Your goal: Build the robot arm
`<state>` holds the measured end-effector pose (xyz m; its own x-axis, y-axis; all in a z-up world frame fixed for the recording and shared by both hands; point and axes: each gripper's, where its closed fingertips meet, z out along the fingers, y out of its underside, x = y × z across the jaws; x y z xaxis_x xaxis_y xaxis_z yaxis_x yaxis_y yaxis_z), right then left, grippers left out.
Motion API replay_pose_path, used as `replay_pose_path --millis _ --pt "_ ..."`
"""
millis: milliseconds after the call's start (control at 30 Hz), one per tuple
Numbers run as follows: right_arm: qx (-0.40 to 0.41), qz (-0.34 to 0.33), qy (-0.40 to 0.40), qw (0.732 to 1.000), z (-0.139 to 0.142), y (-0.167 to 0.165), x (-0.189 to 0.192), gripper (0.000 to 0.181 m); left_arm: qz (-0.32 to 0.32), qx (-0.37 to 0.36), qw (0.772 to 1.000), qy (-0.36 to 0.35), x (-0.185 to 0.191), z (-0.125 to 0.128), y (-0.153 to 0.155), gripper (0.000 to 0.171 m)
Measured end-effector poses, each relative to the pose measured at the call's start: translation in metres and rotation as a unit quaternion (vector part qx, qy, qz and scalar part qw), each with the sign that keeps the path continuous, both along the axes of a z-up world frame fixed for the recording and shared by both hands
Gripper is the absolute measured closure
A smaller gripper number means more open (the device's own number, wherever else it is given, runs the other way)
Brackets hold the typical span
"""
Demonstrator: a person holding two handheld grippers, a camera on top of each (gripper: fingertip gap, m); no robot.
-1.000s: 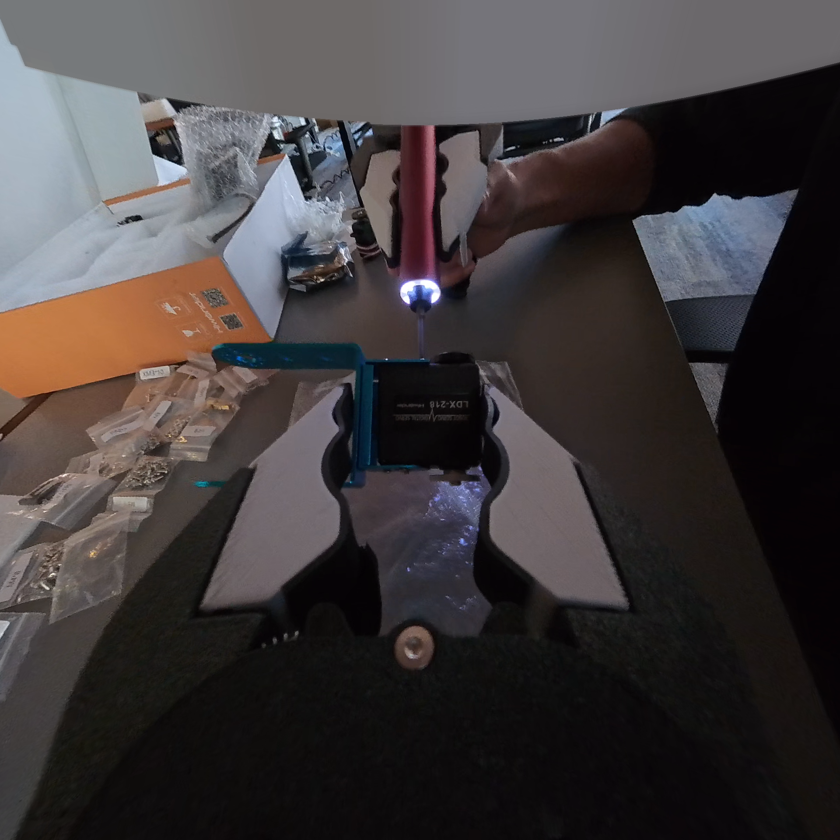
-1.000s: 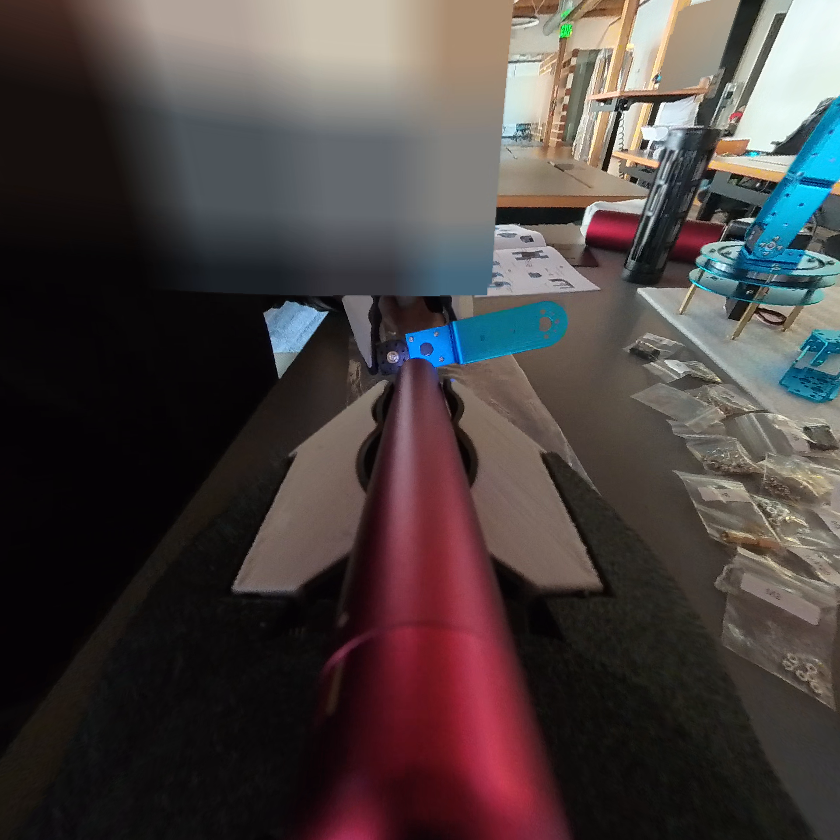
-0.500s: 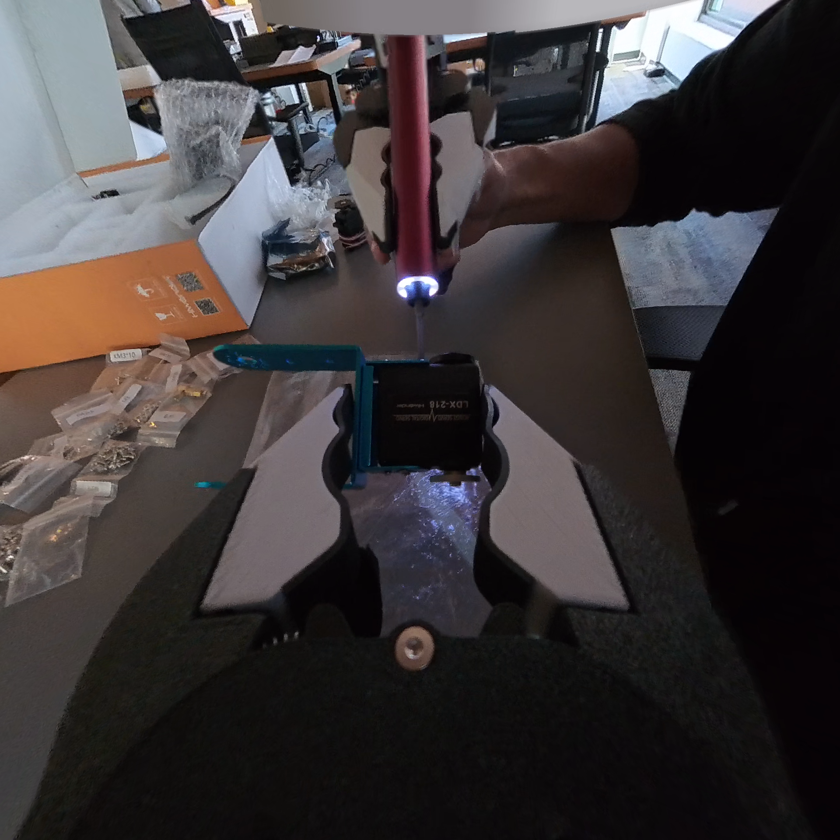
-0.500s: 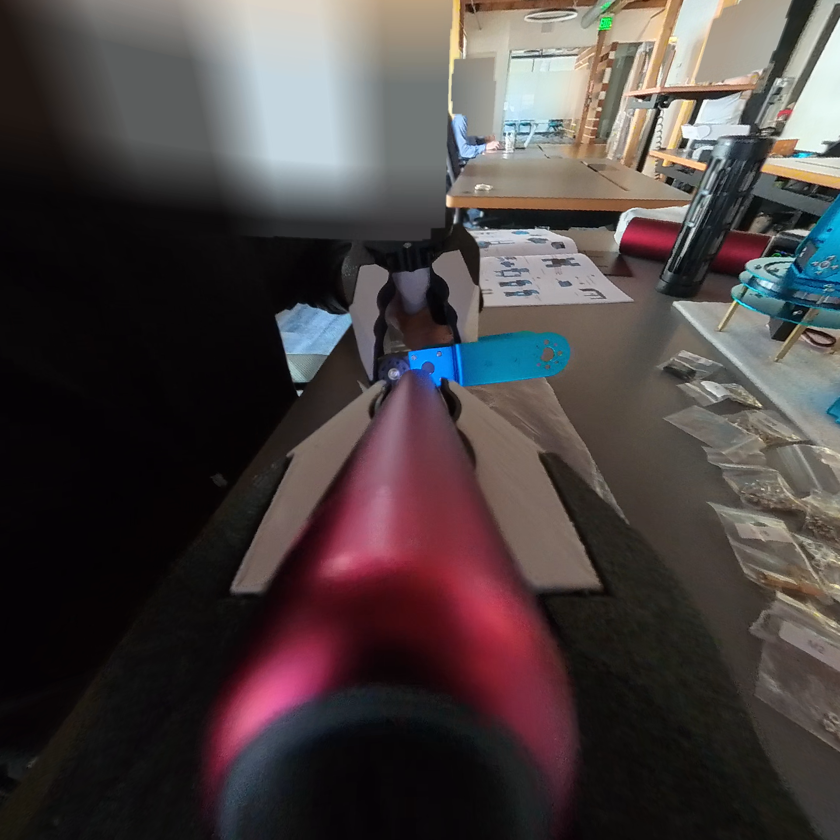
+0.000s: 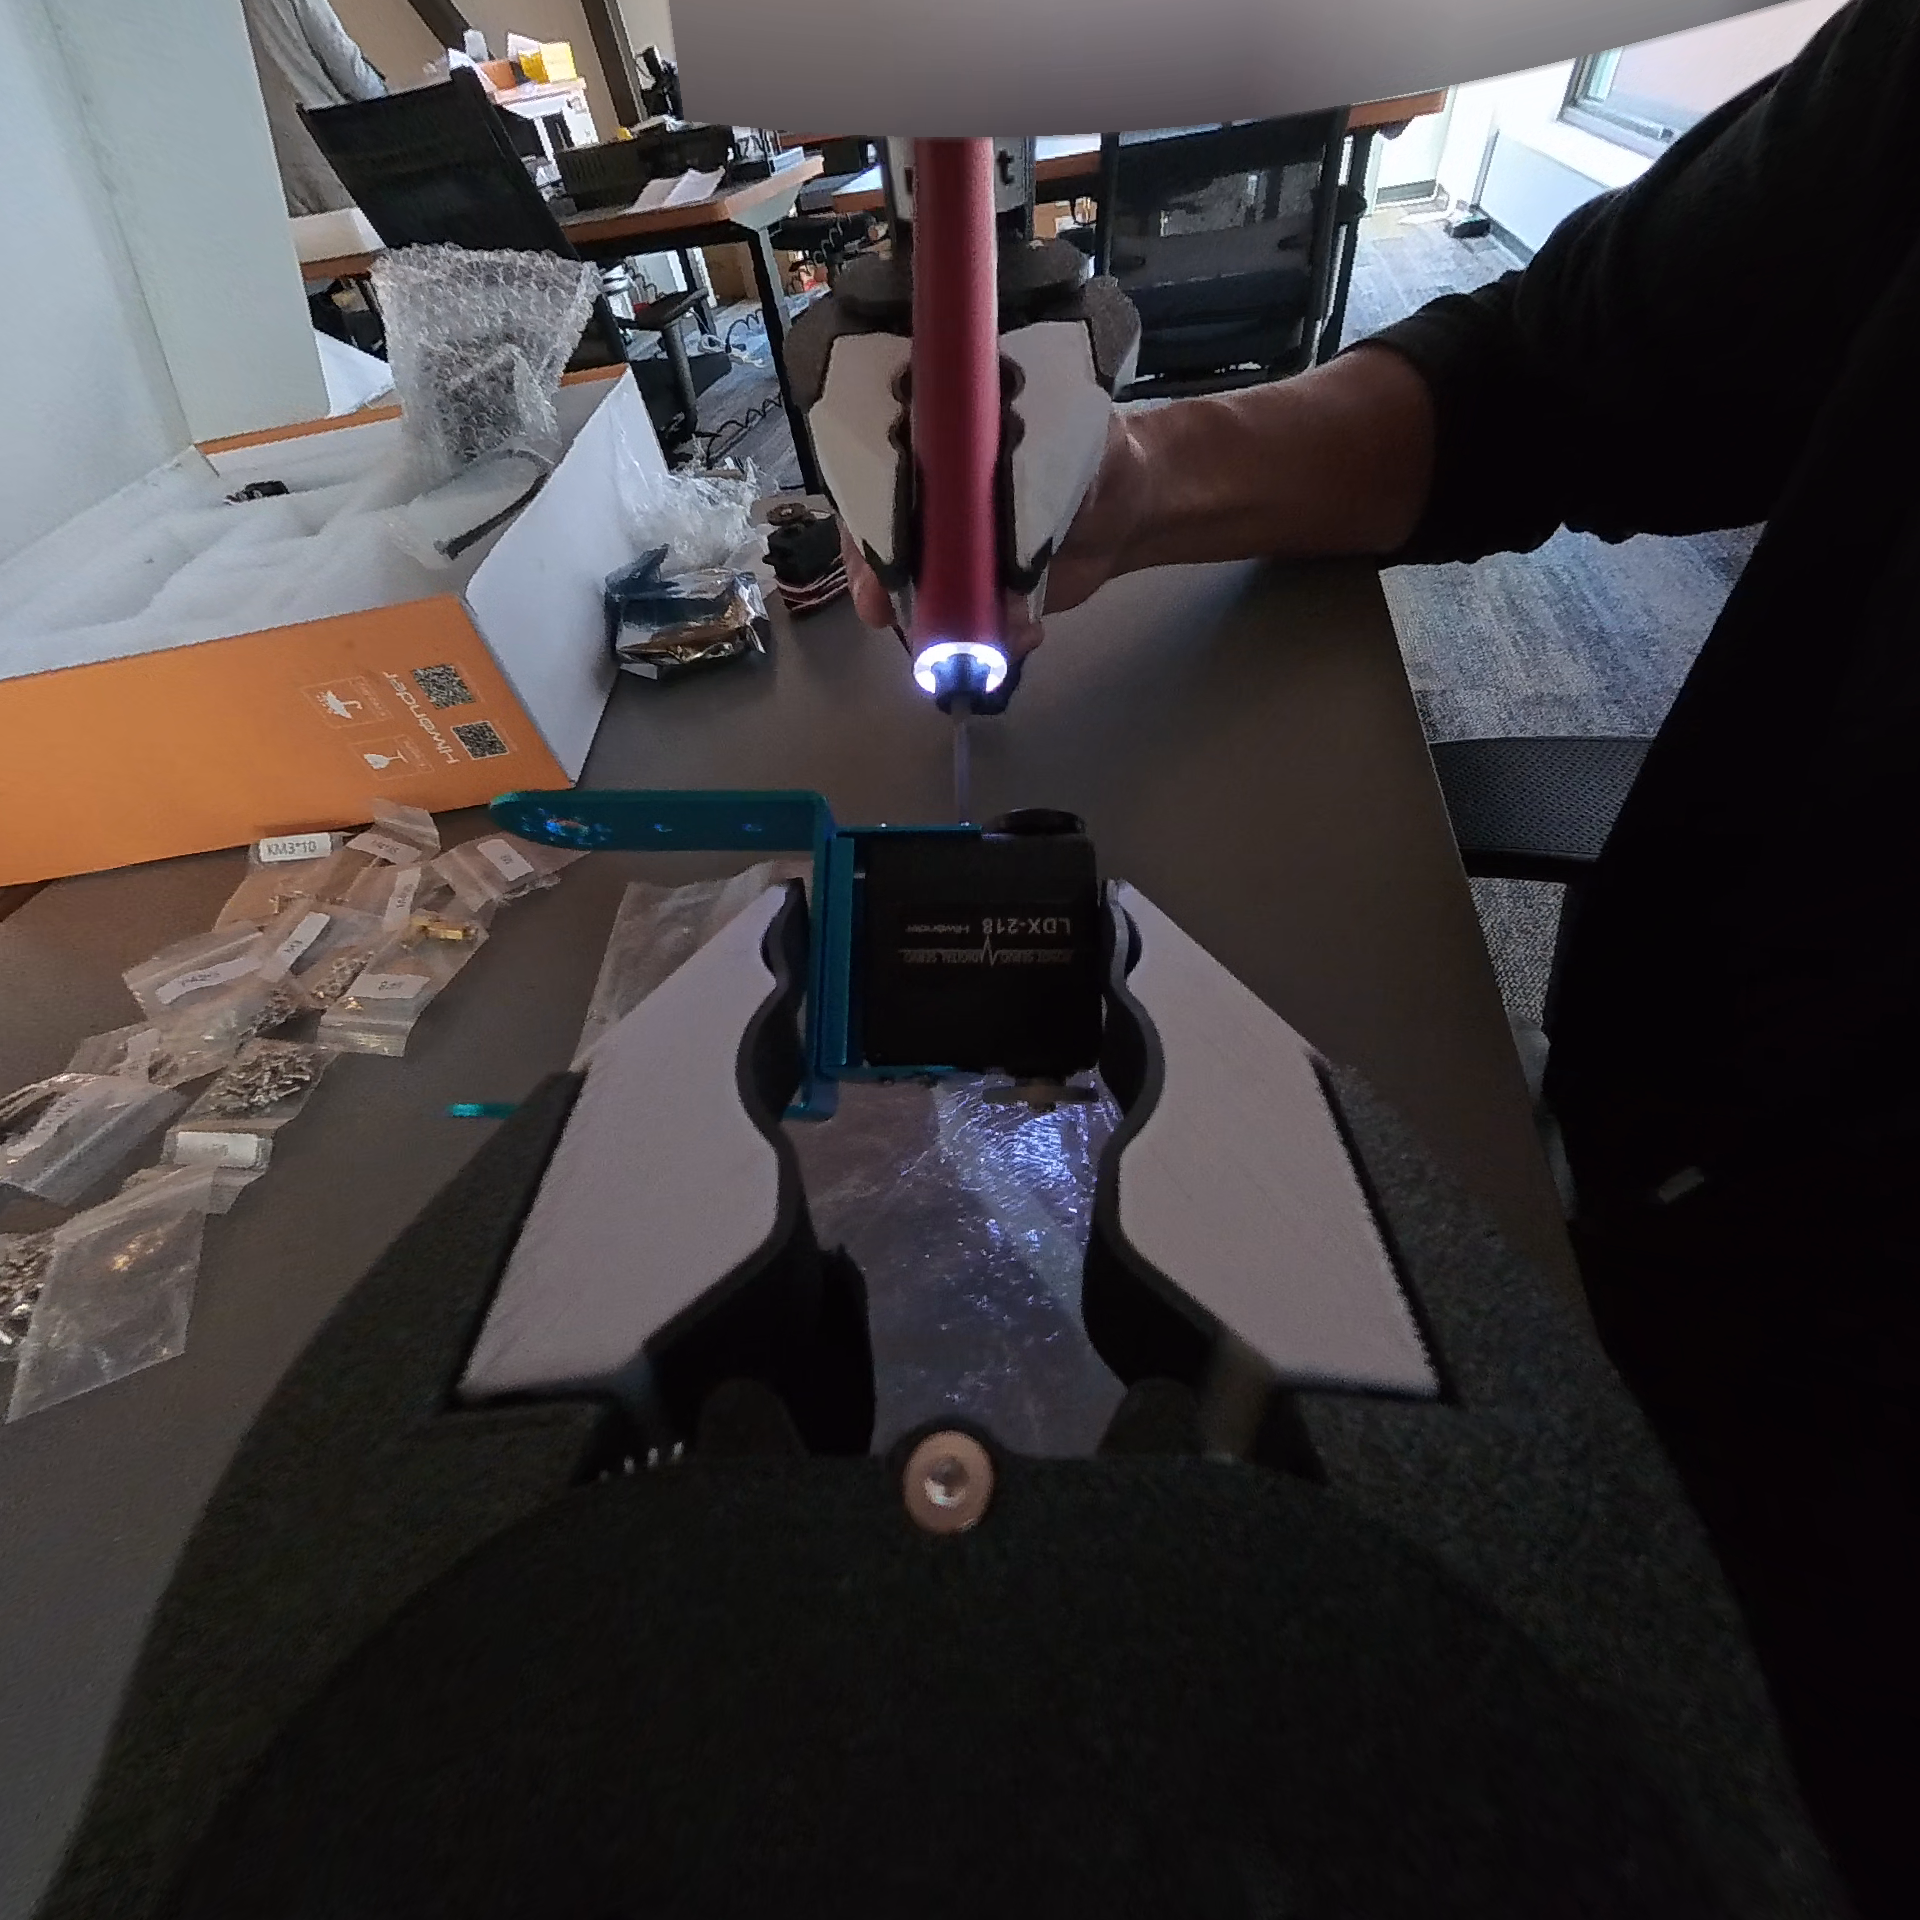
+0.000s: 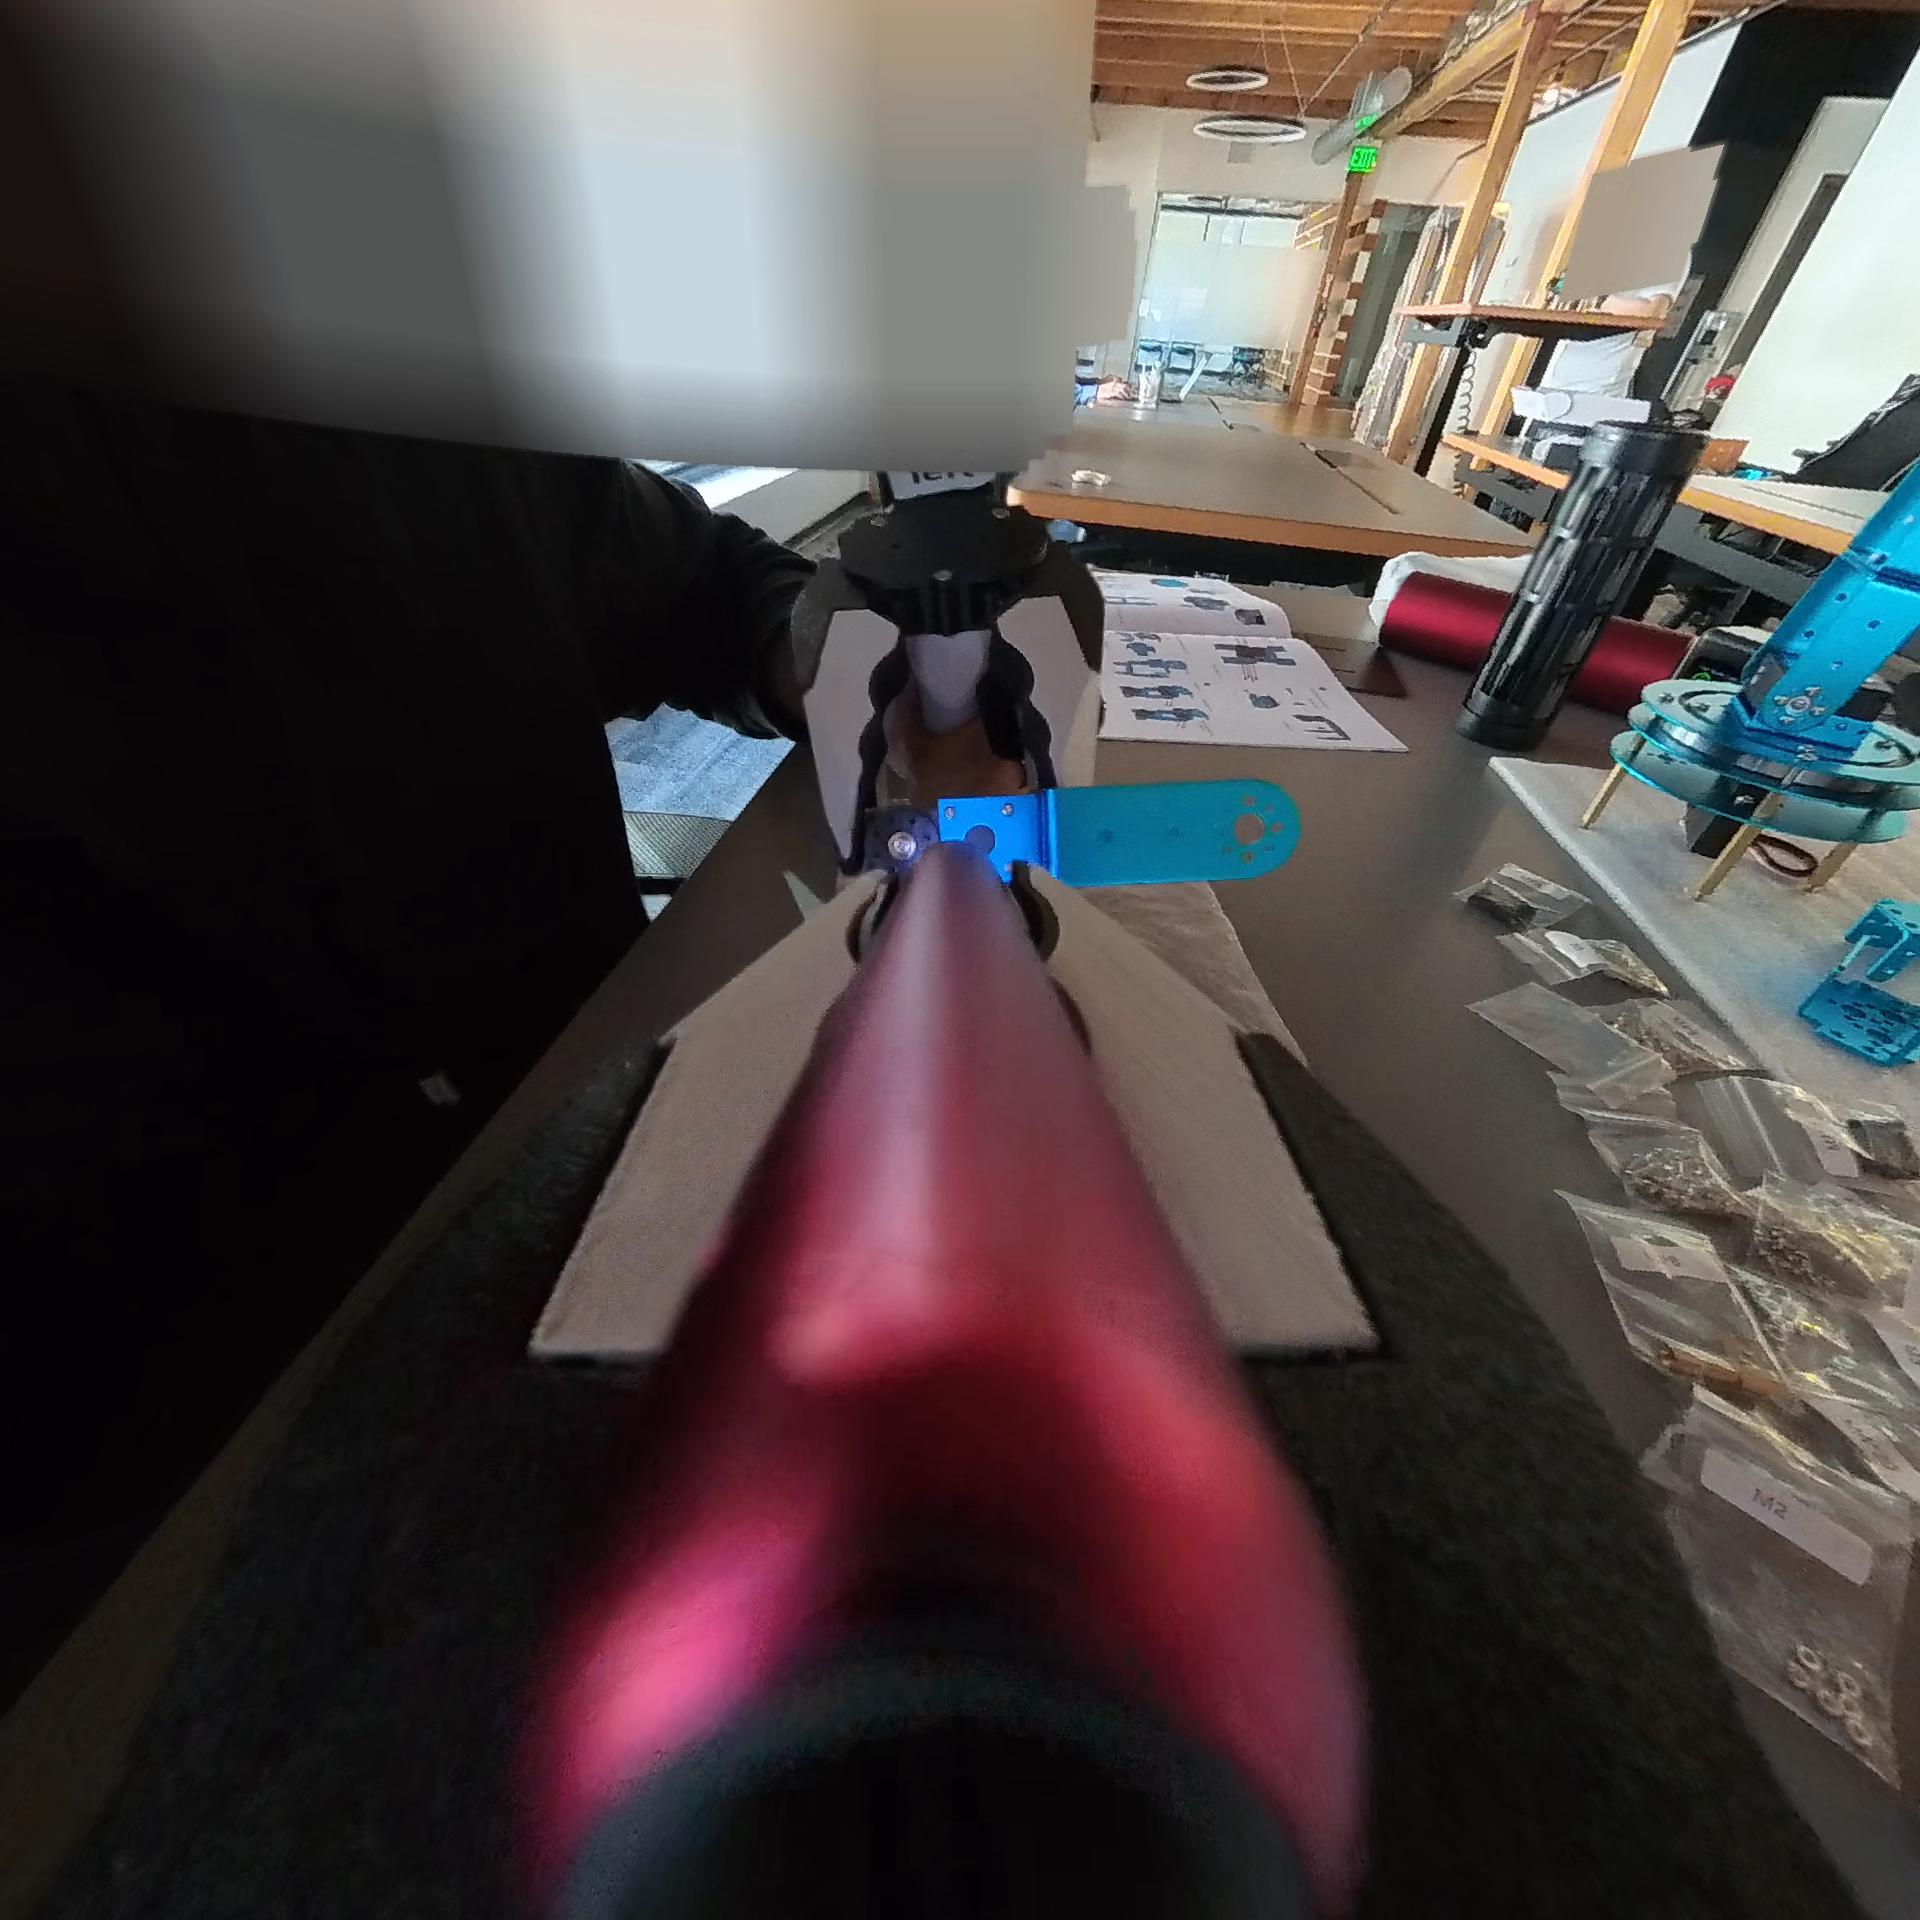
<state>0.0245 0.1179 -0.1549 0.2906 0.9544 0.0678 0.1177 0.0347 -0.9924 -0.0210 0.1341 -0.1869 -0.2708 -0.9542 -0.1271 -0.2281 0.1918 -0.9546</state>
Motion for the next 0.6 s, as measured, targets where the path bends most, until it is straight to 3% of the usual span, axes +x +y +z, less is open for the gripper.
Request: replay_pose_path --millis 33,600 --pt "0.007 -0.005 -0.009 1.000 -0.0017 0.0006 0.0007 0.160 0.000 0.000 1.000 0.001 -0.0002 0.0001 0.0006 0.118" --pt "0.038 -0.030 -0.040 0.998 -0.0074 0.0029 -0.0009 0.159 0.002 0.022 1.000 0.002 -0.0021 -0.0017 0.0073 0.117"
